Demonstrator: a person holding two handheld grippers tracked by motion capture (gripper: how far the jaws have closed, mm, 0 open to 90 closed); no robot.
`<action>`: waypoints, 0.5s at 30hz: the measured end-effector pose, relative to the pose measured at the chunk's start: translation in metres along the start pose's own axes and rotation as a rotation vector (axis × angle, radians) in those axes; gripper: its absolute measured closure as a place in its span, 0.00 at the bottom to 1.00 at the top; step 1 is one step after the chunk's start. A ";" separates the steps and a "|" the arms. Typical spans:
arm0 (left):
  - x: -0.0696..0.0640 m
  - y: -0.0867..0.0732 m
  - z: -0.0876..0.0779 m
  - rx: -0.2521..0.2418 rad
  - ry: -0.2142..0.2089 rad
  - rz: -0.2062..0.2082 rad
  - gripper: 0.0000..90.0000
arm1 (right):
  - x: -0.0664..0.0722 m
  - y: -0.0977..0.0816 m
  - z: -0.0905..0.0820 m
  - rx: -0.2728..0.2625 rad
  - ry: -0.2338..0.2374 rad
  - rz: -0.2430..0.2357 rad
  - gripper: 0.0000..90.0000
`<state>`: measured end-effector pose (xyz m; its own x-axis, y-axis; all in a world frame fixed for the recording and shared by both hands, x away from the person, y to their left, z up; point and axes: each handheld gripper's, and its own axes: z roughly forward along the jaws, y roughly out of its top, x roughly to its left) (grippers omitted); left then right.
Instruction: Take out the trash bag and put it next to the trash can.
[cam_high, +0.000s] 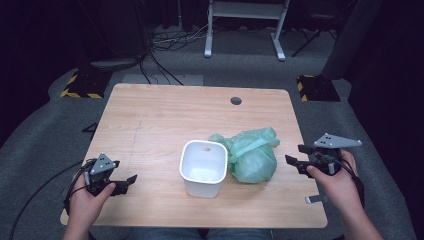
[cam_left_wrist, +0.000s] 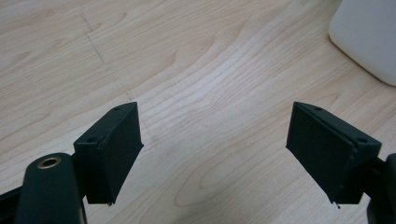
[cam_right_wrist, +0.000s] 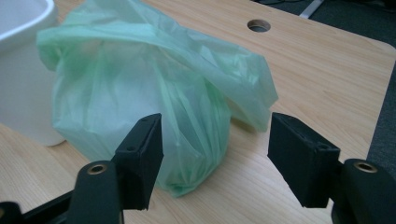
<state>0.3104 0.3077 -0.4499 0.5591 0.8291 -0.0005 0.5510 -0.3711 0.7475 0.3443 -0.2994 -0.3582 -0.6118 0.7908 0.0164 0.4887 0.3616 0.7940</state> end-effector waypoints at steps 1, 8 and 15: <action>0.001 -0.001 0.000 0.005 0.000 0.000 0.20 | -0.001 -0.003 0.000 0.000 -0.002 0.006 0.40; 0.008 -0.009 0.001 0.054 -0.009 -0.015 0.19 | -0.010 -0.025 0.006 0.005 -0.019 0.032 0.36; 0.015 -0.016 0.001 0.064 0.001 -0.039 0.19 | -0.018 -0.047 0.016 0.019 -0.025 0.055 0.34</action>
<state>0.3106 0.3261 -0.4626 0.5362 0.8436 -0.0280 0.6104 -0.3646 0.7031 0.3425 -0.3231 -0.4055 -0.5680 0.8219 0.0439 0.5326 0.3263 0.7809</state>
